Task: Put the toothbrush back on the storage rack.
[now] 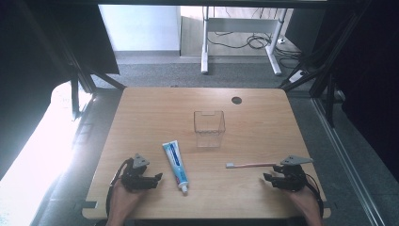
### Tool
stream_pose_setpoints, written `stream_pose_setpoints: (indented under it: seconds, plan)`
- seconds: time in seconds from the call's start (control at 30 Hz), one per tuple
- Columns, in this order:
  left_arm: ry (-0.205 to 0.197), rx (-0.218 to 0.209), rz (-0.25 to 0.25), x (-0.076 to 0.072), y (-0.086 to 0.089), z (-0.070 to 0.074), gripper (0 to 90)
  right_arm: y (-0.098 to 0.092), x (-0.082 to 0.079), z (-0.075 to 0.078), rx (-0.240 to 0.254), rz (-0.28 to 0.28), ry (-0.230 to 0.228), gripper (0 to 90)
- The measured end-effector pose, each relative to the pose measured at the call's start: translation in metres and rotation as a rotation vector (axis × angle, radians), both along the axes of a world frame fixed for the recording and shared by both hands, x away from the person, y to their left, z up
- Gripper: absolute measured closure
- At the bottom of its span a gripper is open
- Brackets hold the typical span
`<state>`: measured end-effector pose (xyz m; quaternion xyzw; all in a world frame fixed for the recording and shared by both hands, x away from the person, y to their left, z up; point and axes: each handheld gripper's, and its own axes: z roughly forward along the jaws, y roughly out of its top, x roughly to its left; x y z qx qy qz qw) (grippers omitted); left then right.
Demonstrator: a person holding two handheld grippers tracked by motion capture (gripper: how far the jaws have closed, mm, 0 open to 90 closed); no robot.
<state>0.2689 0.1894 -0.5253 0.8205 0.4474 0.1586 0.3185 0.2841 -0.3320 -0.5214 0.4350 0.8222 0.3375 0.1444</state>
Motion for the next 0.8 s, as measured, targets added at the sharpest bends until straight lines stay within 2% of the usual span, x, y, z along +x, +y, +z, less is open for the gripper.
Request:
stream_pose_setpoints:
  seconds: [0.23, 0.5, 0.8]
  plan:
    - [-0.001, 0.008, 0.001, 0.0, -0.001, -0.001, 22.0, 0.001, 0.0, 0.003, 0.025, 0.009, 0.032, 53.2]
    - [-0.004, 0.019, -0.005, 0.001, -0.002, -0.002, 22.2, 0.002, 0.002, 0.007, 0.015, 0.006, 0.094, 64.8]
    - [0.0, 0.002, -0.007, 0.001, -0.001, -0.003, 22.5, 0.005, 0.005, 0.015, -0.003, 0.033, 0.084, 83.6]
